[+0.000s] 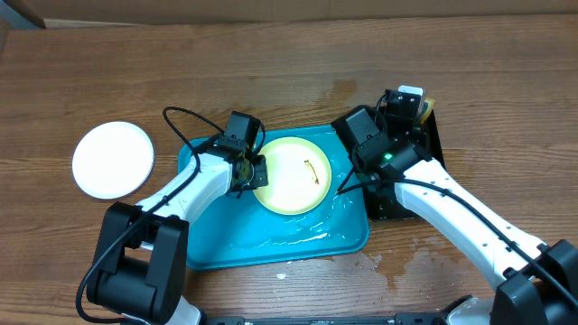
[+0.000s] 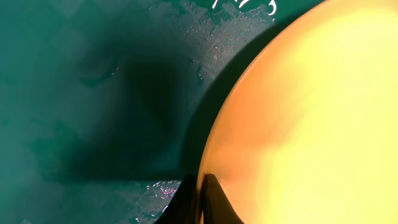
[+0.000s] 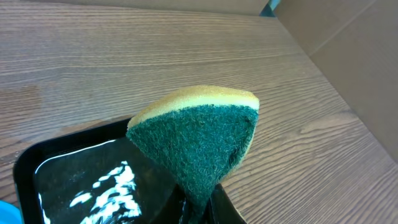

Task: Clean dirty plates on tray and stack at the side
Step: 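Rub the sponge in the black tray with the right gripper, then carry the sponge over the yellow plate with the right gripper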

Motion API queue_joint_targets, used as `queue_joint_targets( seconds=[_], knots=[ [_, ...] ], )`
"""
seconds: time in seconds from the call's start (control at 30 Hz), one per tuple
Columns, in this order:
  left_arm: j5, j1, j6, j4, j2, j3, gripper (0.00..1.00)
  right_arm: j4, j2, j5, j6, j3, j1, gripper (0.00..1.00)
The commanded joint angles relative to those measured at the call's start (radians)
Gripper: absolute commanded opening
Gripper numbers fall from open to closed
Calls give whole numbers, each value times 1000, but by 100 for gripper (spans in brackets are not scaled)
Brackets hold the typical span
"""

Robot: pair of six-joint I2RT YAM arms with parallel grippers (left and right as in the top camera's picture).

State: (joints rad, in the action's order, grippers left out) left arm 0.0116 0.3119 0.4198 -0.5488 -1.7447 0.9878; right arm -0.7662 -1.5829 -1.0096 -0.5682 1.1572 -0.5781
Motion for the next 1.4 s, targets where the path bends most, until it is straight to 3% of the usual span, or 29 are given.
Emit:
queue_joint_targets(
  seconds=[0.0, 0.17, 0.27, 0.37, 0.47, 0.83, 1.1, 1.23, 1.37],
  knots=[
    [-29, -4, -5, -3, -1, -11, 4, 18, 0, -10, -12, -6, 0, 4],
    [-30, -4, -5, -3, -1, -11, 4, 37, 0, 69, 29, -6, 1, 4],
    [-29, -4, -5, -4, -1, -11, 4, 48, 0, 118, -28, -6, 17, 4],
    [-29, -4, -5, -4, -1, -11, 4, 64, -2, 172, 57, -6, 30, 4],
    [-29, -4, -5, -4, -1, -11, 4, 66, -1, 257, -2, -6, 50, 4],
    [-29, -4, -5, -4, -1, -11, 4, 42, -1, 158, 67, -6, 66, 4],
    [-29, -4, -5, -4, -1, -11, 4, 29, -1, 266, -9, -6, 90, 4],
    [-29, -4, -5, -5, -1, -11, 4, 18, -1, 286, 68, -6, 110, 4],
    [-30, -4, -6, -2, -1, -11, 4, 39, -1, 484, 82, -6, 143, 4]
  ],
)
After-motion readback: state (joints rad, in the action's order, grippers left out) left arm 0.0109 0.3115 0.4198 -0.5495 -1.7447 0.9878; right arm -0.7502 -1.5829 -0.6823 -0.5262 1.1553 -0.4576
